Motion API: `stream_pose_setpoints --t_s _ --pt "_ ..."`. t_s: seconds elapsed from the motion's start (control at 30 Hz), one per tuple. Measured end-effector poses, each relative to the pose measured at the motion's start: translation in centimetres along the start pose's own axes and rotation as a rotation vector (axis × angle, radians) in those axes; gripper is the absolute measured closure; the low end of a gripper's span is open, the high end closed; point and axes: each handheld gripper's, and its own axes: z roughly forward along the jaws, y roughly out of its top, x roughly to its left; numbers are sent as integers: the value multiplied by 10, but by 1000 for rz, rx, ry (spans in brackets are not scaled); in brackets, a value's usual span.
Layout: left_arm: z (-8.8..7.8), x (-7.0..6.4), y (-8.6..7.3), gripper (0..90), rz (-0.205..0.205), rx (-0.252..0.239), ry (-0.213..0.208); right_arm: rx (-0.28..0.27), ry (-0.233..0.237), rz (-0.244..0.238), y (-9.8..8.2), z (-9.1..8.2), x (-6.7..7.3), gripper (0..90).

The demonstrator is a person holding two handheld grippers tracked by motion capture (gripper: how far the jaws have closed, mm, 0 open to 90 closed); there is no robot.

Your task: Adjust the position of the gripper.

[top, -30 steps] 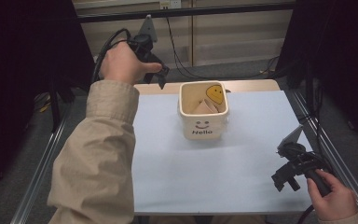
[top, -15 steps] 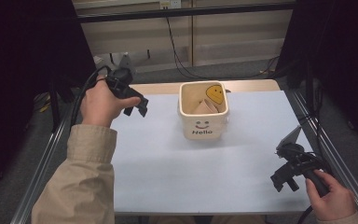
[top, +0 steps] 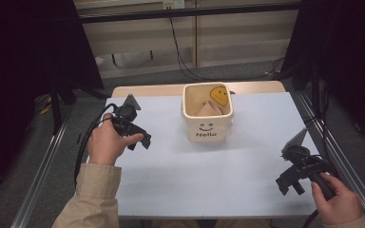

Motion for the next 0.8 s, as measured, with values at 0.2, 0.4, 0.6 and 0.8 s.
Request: stream_pose_setpoints --t_s 0.2,0.4,0.6,0.8 --pt "24 4 -29 55 -23 -2 -25 1 -6 6 1 1 1 50" --pt "47 9 -56 55 -47 31 1 3 -10 -1 1 1 1 51" --pt "59 14 -72 54 -75 57 15 4 -16 1 2 1 2 51" --pt "62 17 -77 53 -76 72 9 2 -9 2 2 2 3 51"
